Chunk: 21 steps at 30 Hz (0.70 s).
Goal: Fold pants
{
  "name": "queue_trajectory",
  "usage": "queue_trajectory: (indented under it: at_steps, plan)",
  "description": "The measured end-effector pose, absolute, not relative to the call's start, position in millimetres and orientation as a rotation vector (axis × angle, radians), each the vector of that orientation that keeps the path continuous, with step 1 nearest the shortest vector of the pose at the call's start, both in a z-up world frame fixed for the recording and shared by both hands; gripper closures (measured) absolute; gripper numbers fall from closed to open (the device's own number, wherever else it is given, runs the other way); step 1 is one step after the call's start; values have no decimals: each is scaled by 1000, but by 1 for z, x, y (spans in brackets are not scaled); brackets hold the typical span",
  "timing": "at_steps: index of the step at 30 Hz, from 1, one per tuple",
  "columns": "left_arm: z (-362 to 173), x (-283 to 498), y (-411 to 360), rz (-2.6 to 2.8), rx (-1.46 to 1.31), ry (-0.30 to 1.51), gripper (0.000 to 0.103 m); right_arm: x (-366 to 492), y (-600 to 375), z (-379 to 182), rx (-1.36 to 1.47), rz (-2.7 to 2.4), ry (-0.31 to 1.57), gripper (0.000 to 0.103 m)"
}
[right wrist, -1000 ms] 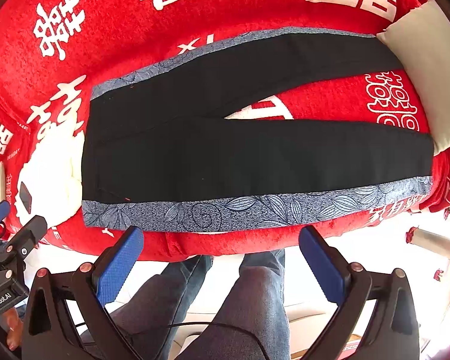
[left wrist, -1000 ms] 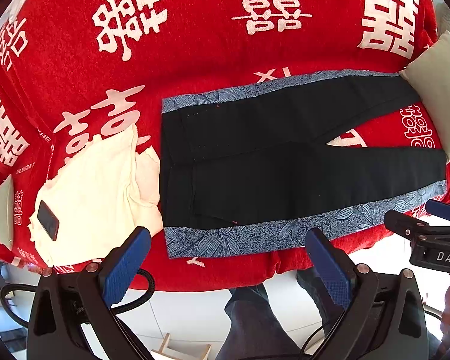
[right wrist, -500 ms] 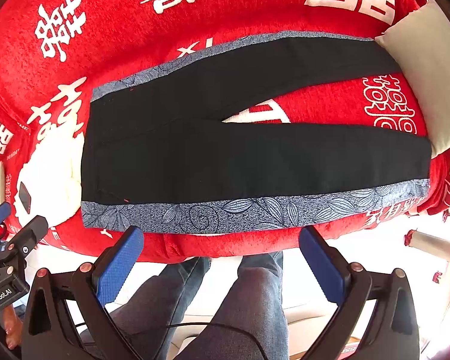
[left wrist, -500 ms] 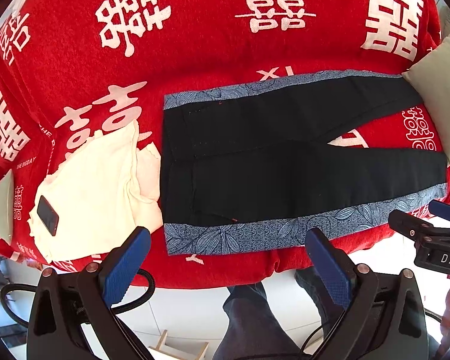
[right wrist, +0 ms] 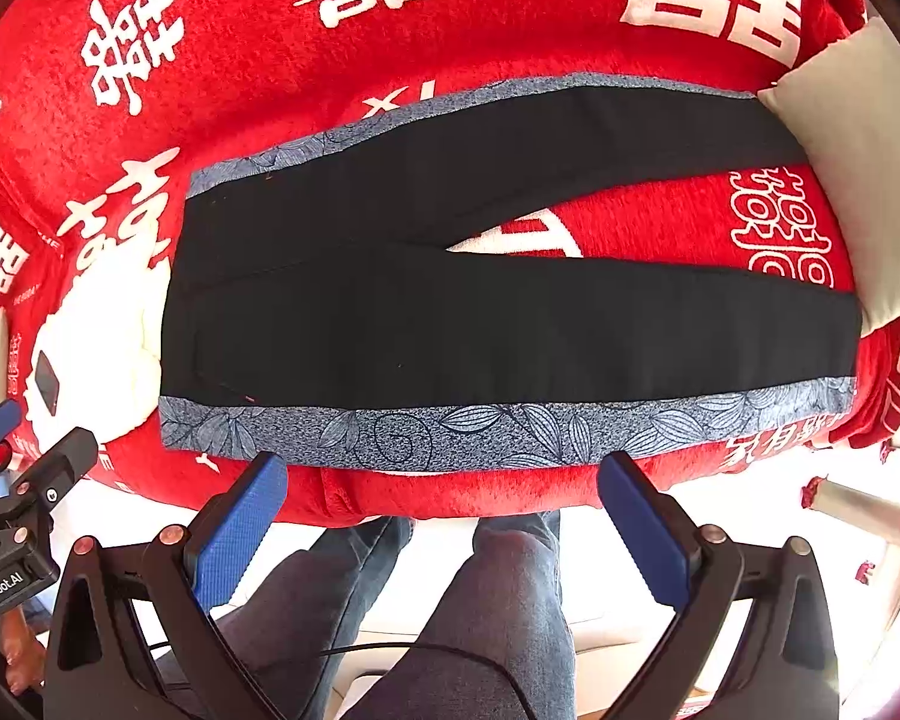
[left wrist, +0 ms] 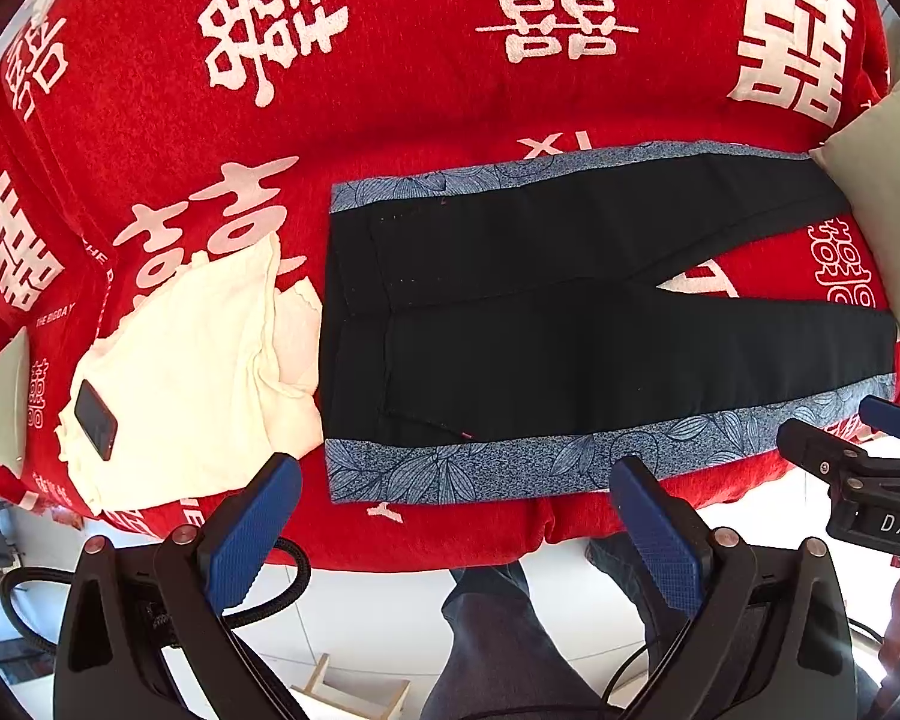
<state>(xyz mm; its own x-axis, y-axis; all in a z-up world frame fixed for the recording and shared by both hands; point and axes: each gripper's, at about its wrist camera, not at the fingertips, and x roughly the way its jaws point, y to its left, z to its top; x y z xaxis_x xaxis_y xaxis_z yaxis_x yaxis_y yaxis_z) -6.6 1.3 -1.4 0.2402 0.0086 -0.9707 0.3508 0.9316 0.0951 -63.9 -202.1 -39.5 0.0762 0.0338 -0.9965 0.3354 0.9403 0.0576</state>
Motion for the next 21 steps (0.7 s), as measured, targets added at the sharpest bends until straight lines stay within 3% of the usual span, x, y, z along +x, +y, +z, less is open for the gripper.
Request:
queue_trajectory:
  at_steps: [21]
  plan:
    - [-26,-20,-19,-42,139,1423,0,-56,-249,-53,222,-102,1502,0]
